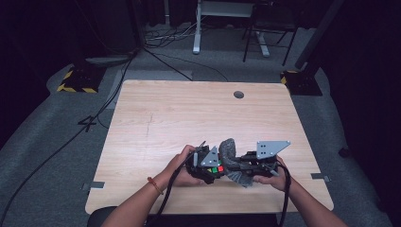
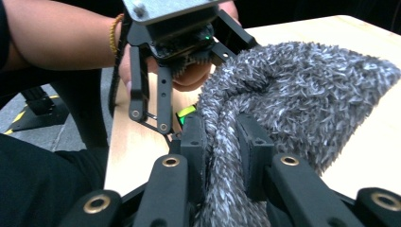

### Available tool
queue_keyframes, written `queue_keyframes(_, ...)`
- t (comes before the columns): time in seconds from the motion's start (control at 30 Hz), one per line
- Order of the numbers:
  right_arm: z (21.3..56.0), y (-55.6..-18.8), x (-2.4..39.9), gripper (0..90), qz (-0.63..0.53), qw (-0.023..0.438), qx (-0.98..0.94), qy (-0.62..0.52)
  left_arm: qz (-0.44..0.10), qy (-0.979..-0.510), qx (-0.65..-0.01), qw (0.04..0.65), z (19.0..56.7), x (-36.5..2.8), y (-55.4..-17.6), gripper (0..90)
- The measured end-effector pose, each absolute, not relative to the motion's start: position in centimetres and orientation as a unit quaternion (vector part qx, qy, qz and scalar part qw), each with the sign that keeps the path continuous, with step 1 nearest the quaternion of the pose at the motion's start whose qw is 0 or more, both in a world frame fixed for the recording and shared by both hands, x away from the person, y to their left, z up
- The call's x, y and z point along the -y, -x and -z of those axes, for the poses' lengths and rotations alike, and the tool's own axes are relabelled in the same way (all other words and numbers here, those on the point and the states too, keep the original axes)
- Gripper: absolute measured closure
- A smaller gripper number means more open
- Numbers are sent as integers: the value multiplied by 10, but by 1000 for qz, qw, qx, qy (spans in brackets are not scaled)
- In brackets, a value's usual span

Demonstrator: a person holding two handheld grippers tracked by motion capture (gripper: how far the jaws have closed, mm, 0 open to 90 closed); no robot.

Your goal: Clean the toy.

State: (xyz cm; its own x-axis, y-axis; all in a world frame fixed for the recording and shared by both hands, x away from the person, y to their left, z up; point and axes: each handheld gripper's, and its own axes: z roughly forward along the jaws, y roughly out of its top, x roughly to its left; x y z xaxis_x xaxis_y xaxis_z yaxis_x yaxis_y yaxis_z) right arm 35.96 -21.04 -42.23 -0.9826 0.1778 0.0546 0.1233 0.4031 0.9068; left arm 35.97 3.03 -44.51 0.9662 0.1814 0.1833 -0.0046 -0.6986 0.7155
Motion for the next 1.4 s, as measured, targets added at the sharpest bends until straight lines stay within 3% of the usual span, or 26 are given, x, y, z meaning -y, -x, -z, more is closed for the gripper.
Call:
queue_keyframes(0.47,442,-372,214,756,-486,26,-864,-126,-119,-898,-51,420,431,-43,-359,334)
queue_keyframes(0.73,428,-361,212,755,-524,22,-846,-96,-126,-911,-53,390,439,-36,-360,334)
queue_keyframes(1.07,419,-356,206,755,-534,41,-839,-91,-126,-911,-49,389,440,-35,-360,334)
queue_keyframes(1.4,432,-363,211,755,-506,63,-854,-104,-124,-906,-46,402,436,-36,-359,333)
